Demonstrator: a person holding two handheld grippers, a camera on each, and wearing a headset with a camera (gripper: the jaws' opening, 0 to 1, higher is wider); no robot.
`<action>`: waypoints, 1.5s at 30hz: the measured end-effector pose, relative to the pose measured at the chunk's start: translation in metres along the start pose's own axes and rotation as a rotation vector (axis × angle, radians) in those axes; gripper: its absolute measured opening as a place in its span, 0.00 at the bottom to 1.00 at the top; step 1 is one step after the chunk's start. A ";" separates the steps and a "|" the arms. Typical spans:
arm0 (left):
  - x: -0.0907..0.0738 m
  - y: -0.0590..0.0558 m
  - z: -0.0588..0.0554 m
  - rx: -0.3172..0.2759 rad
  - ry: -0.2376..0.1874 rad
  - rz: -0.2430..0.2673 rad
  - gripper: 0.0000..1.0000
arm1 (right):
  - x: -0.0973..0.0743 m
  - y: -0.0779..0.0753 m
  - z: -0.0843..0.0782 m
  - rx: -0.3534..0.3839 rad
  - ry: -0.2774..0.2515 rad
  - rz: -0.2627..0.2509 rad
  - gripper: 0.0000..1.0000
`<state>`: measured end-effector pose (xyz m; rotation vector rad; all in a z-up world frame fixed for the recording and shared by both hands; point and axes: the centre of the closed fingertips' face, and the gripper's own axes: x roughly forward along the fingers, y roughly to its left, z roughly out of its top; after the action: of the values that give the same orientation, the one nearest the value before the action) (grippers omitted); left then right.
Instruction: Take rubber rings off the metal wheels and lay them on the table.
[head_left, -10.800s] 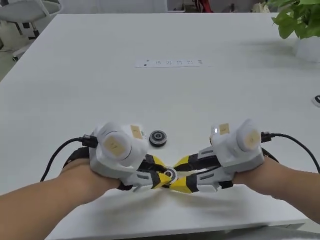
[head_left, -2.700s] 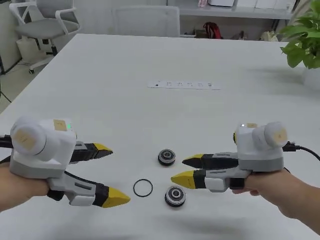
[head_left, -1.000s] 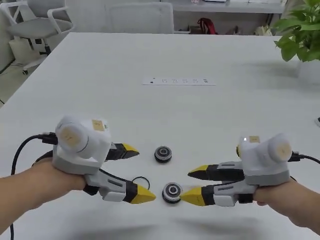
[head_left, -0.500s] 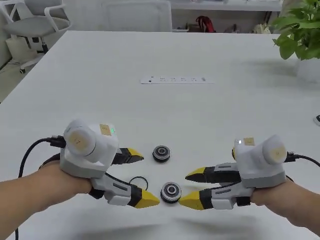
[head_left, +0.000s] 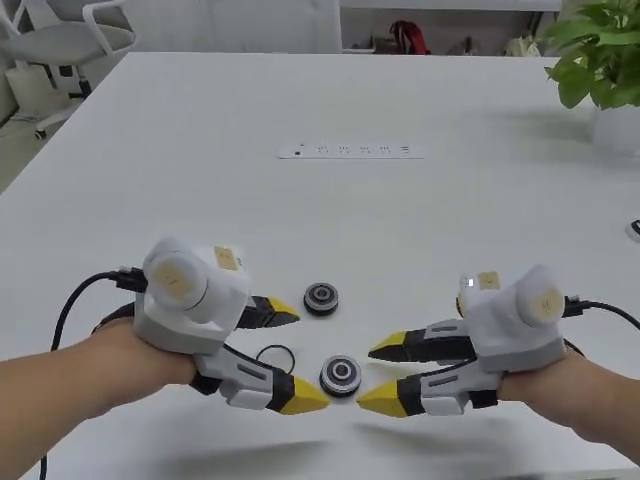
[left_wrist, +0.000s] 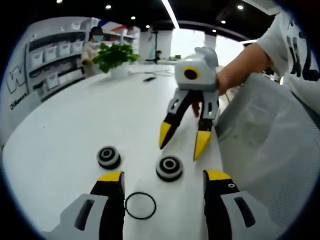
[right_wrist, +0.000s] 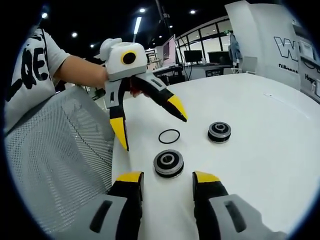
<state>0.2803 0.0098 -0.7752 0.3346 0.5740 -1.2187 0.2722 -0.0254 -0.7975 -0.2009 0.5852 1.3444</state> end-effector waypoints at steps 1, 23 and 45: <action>0.001 0.000 0.000 0.000 -0.001 -0.001 0.64 | 0.000 0.000 0.000 -0.002 0.001 0.002 0.35; 0.016 -0.009 0.004 0.003 0.011 -0.043 0.45 | 0.004 -0.001 0.002 -0.035 0.009 0.003 0.32; 0.028 -0.013 0.003 0.027 0.036 -0.055 0.21 | 0.005 0.002 0.000 -0.045 0.015 0.011 0.33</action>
<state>0.2756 -0.0177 -0.7888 0.3662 0.6020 -1.2761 0.2707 -0.0206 -0.8001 -0.2447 0.5704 1.3688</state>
